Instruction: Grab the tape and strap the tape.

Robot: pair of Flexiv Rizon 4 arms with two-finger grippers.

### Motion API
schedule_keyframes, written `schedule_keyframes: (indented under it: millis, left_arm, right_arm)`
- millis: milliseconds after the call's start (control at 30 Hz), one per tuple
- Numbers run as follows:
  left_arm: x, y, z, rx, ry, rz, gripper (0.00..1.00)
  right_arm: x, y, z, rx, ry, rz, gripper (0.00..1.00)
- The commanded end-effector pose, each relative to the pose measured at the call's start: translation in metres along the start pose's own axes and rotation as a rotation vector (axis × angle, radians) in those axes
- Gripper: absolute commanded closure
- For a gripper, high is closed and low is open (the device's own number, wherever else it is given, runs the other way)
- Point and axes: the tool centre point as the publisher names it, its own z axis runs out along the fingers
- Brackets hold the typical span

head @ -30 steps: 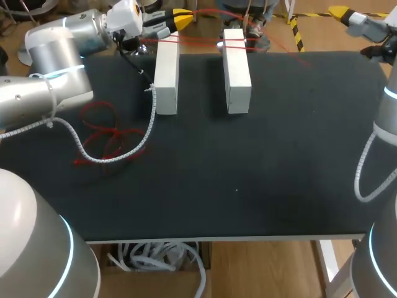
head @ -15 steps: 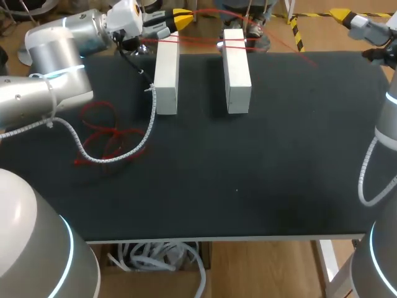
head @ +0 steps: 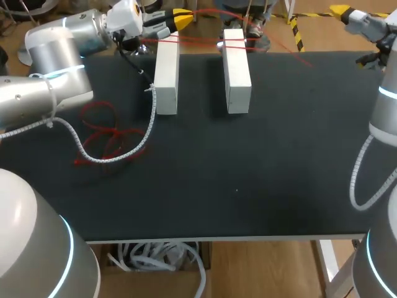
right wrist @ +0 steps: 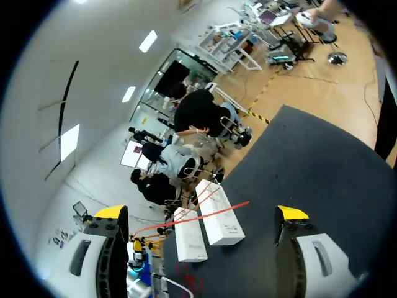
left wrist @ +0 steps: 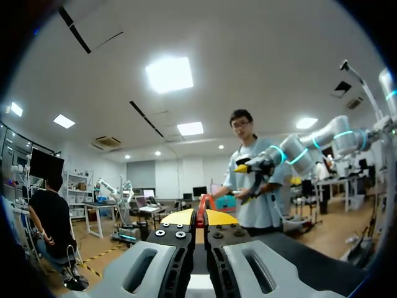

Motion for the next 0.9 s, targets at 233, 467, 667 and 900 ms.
schedule_keyframes:
  millis: [233,467,667,900]
  left_arm:
    - [0.000,0.002,0.000,0.004,0.000,0.002,1.00]
    - [0.000,0.002,0.000,0.004,0.000,0.002,1.00]
    - [0.000,0.002,0.000,0.004,0.000,0.002,1.00]
    - [0.000,0.002,0.000,0.004,0.000,0.002,1.00]
  right_arm:
    - [0.019,0.003,0.017,0.045,-0.294,0.566,0.00]
    - [0.014,0.002,0.023,-0.086,-0.328,0.658,0.00]
    - [0.008,-0.005,0.018,-0.095,-0.357,0.466,0.00]
    - [0.005,-0.008,0.009,-0.180,-0.174,0.430,0.00]
